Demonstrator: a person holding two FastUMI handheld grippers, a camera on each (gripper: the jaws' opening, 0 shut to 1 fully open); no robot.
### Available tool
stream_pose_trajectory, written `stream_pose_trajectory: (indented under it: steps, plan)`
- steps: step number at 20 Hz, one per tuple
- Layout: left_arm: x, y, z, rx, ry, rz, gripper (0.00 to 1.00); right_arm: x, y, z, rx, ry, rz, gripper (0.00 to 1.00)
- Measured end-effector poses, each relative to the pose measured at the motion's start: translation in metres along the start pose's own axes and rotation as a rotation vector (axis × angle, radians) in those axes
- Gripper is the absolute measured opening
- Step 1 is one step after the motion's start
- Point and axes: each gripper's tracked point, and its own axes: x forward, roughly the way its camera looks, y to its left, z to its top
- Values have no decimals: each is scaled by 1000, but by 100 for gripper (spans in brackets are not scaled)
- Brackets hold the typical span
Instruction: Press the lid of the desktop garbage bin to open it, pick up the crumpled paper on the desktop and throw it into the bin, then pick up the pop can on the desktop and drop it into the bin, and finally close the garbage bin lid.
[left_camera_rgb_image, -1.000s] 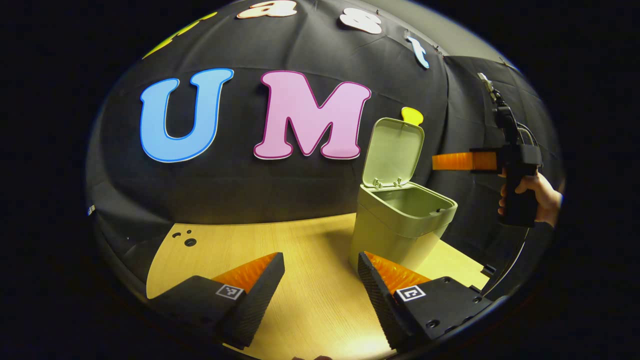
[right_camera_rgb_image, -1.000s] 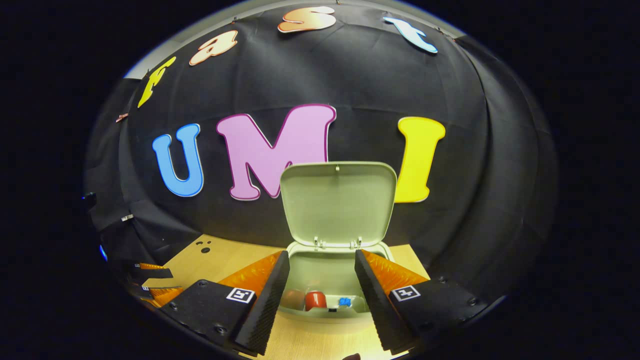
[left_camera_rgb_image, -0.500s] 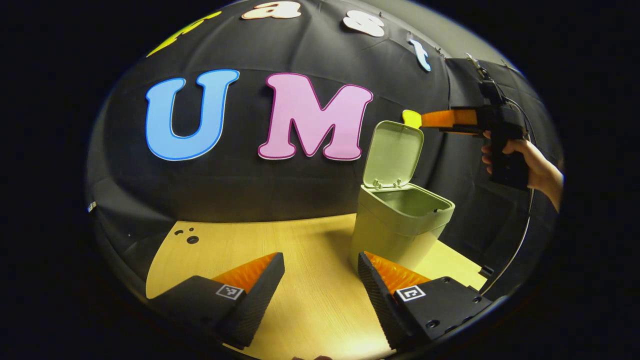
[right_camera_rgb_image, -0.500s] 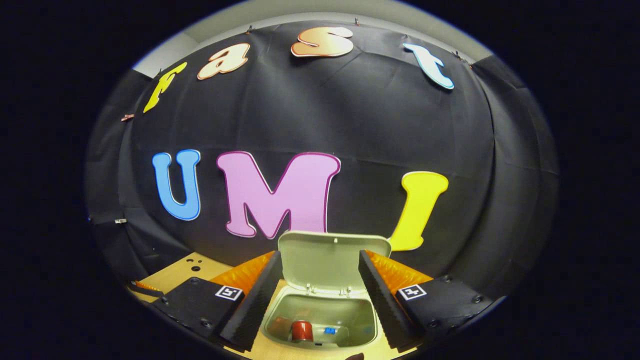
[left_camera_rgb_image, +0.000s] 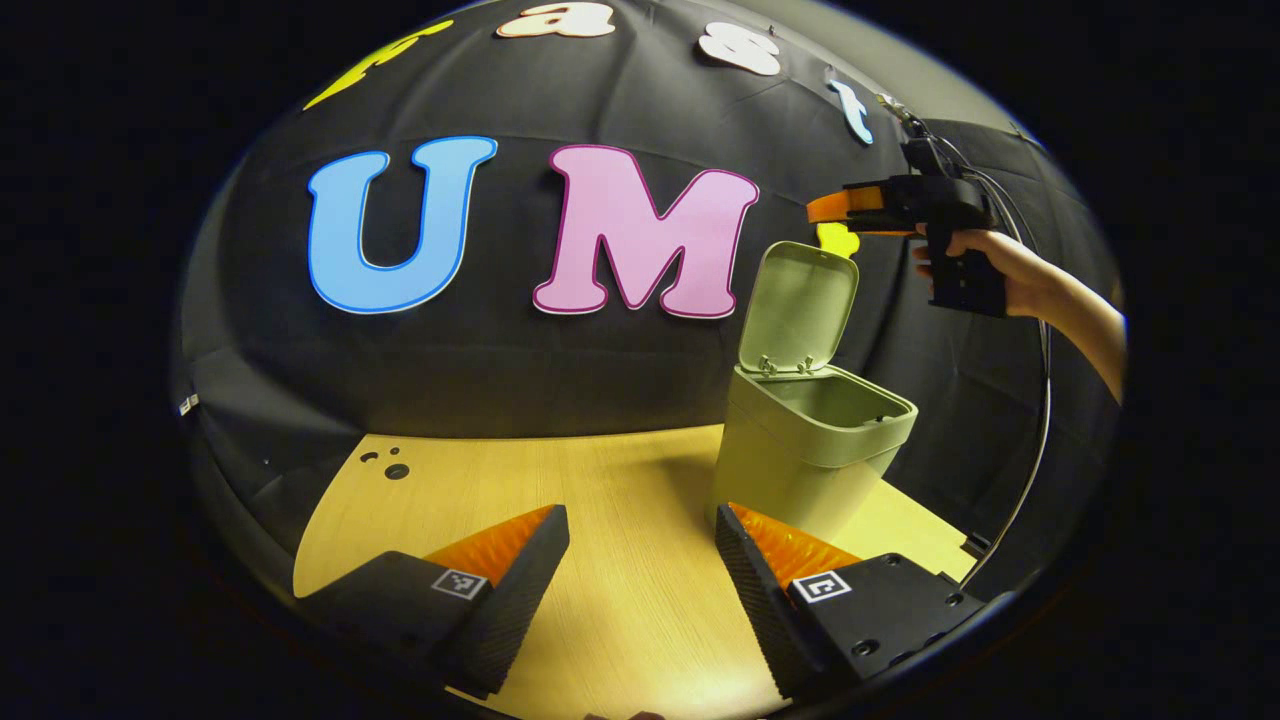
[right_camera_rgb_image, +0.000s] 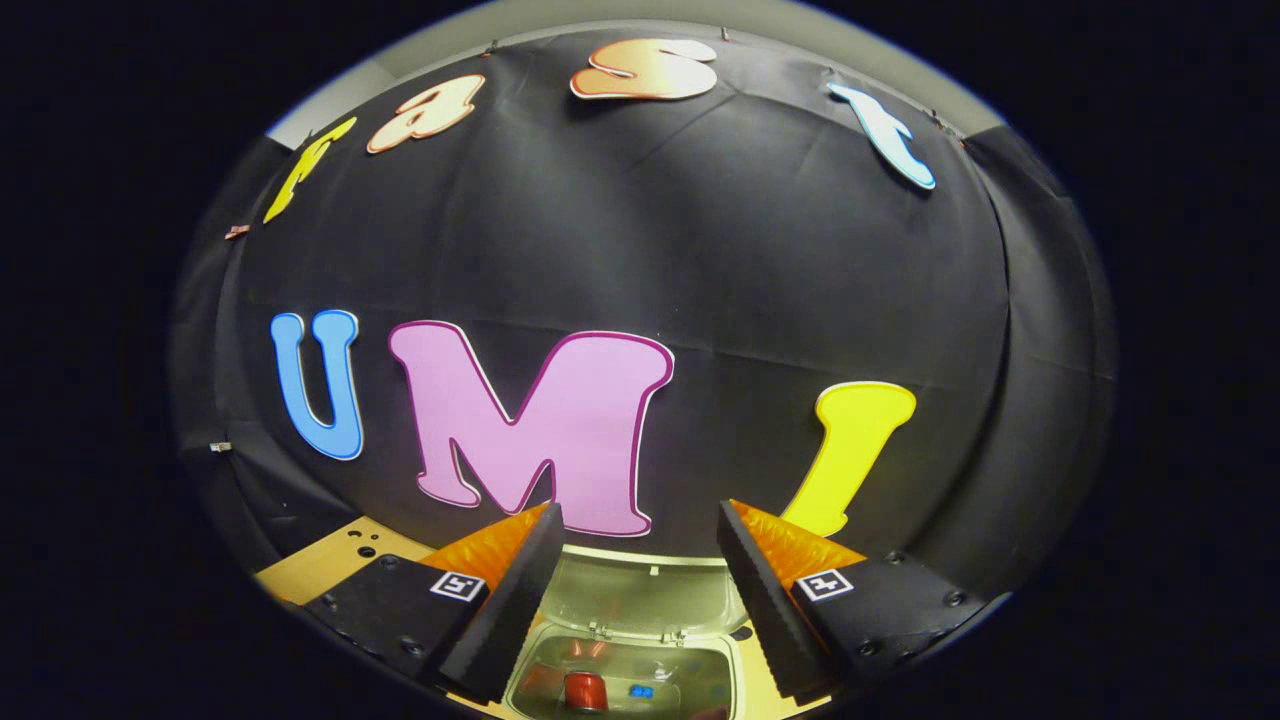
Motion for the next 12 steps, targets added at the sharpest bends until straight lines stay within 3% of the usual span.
stream_pose_trajectory:
  steps: [6, 12]
  plan:
    - [-3, 10, -3, -14, 7, 32, 95, 34, -5, -23, 25, 73, -18, 96]
    - [-4, 13, -6, -34, 21, 37, 95, 12, -3, -32, 8, 92, -10, 97]
